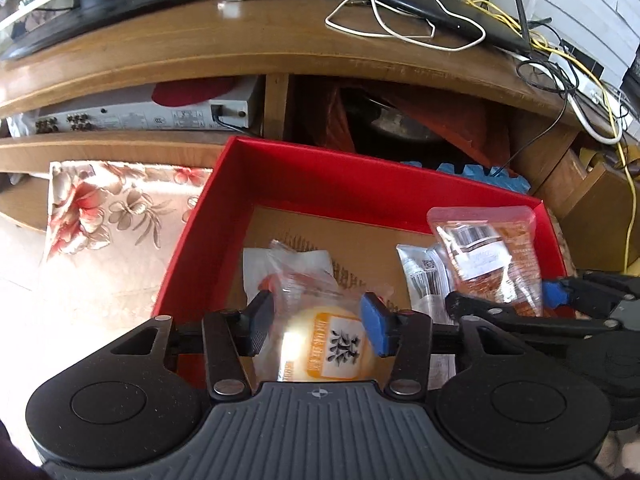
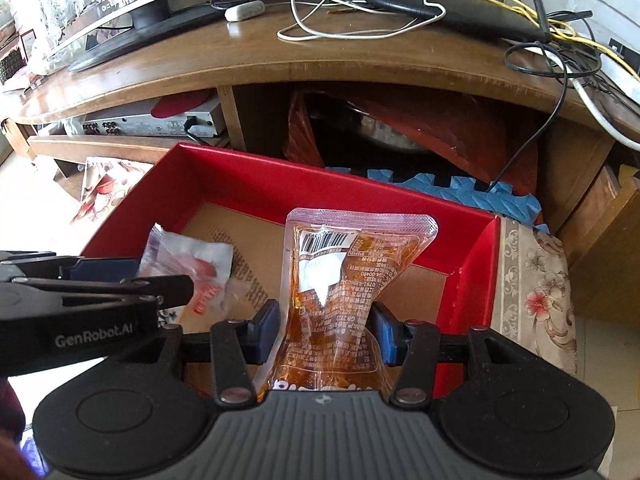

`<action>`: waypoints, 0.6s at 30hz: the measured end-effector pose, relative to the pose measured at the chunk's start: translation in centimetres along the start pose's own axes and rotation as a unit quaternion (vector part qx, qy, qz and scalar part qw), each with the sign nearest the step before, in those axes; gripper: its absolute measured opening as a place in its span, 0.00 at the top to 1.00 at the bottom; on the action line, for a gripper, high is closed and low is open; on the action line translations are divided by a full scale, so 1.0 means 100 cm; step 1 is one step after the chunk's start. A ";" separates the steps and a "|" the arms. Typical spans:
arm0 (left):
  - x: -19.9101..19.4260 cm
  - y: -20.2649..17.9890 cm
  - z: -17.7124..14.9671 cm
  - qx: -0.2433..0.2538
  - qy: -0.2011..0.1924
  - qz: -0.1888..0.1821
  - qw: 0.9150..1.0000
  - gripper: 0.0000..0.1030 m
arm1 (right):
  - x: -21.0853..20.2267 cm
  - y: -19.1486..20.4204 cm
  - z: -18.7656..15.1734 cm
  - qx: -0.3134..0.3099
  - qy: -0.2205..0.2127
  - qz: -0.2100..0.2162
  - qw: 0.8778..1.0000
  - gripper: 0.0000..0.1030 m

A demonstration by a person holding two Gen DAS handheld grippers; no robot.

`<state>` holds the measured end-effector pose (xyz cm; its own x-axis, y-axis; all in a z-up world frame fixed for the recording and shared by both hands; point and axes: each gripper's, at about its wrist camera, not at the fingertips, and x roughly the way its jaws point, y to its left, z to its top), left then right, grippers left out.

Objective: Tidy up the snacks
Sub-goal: 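Carry the bun and orange snack bag into the red box with both grippers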

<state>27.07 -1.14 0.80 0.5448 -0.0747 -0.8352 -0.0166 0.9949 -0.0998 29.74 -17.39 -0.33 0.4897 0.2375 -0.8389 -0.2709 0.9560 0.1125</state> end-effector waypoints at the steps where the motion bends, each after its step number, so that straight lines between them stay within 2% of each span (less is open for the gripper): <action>1: 0.001 -0.001 0.000 0.001 0.000 0.003 1.000 0.45 | 0.002 0.000 -0.001 0.000 0.002 0.001 1.000 0.54; 7: 0.004 -0.003 -0.003 0.009 0.006 0.007 1.000 0.43 | 0.012 -0.001 -0.002 -0.001 0.016 0.001 1.000 0.53; 18: 0.001 -0.002 -0.002 0.007 0.004 0.013 1.000 0.39 | 0.006 0.000 -0.002 -0.002 0.008 -0.005 1.000 0.53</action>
<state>26.92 -1.37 0.66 0.5382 -0.0490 -0.8414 -0.0195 0.9973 -0.0706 29.88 -17.25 -0.97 0.4791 0.2250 -0.8484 -0.2687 0.9578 0.1023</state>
